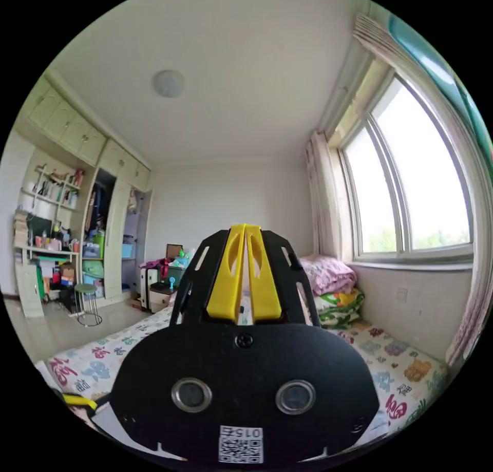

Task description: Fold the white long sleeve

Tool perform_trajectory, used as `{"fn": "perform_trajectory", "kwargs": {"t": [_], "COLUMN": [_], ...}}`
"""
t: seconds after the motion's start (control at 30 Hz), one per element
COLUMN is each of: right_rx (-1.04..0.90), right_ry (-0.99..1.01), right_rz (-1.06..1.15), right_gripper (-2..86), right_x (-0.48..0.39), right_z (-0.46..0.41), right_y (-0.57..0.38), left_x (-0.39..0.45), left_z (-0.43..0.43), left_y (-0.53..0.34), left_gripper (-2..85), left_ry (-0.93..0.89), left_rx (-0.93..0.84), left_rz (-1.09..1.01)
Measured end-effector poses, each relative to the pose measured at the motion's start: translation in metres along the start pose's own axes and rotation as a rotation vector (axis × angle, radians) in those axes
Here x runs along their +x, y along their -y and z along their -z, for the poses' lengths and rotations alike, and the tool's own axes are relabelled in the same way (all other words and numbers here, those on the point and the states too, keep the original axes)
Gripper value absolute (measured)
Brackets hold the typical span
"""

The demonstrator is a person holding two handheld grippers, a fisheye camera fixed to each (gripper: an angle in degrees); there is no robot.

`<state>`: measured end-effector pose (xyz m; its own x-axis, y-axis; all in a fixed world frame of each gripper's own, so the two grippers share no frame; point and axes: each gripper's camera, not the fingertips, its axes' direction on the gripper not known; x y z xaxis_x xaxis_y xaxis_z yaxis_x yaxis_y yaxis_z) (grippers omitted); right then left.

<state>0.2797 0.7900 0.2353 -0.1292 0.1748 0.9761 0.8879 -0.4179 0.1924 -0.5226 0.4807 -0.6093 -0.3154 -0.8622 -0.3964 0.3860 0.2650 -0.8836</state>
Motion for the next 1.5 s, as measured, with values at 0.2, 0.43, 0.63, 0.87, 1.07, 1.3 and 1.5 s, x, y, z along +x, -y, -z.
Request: {"fn": "perform_trajectory", "kwargs": {"t": [0.2, 0.43, 0.63, 0.87, 1.07, 1.3, 1.5], "right_rx": [0.395, -0.159, -0.228, -0.249, -0.156, -0.141, -0.108], "right_ry": [0.179, 0.107, 0.157, 0.142, 0.087, 0.034, 0.018], "right_rz": [-0.061, -0.237, -0.258, -0.221, -0.199, -0.144, -0.164], "right_gripper": [-1.0, -0.8, -0.5, -0.5, -0.6, -0.6, -0.6], "right_x": [-0.011, 0.020, 0.031, 0.024, 0.036, 0.063, 0.097], "right_z": [0.169, 0.150, 0.131, 0.130, 0.151, 0.134, 0.102], "right_y": [-0.187, -0.343, -0.376, -0.388, -0.383, -0.376, -0.367], "left_x": [-0.047, -0.080, -0.097, -0.119, -0.154, -0.135, -0.103], "left_z": [0.104, 0.157, 0.134, 0.093, 0.037, -0.017, -0.044], "left_y": [-0.104, -0.241, -0.327, -0.345, -0.375, -0.399, -0.401], "left_gripper": [6.7, 11.5, 14.0, 13.2, 13.8, 10.2, 5.8], "left_ry": [0.678, 0.991, 1.045, 1.114, 1.059, 1.081, 1.119], "left_rx": [0.086, -0.097, -0.081, 0.068, -0.009, -0.063, -0.039], "left_rz": [0.251, 0.661, 0.935, 0.977, 1.104, 1.051, 0.973]}}
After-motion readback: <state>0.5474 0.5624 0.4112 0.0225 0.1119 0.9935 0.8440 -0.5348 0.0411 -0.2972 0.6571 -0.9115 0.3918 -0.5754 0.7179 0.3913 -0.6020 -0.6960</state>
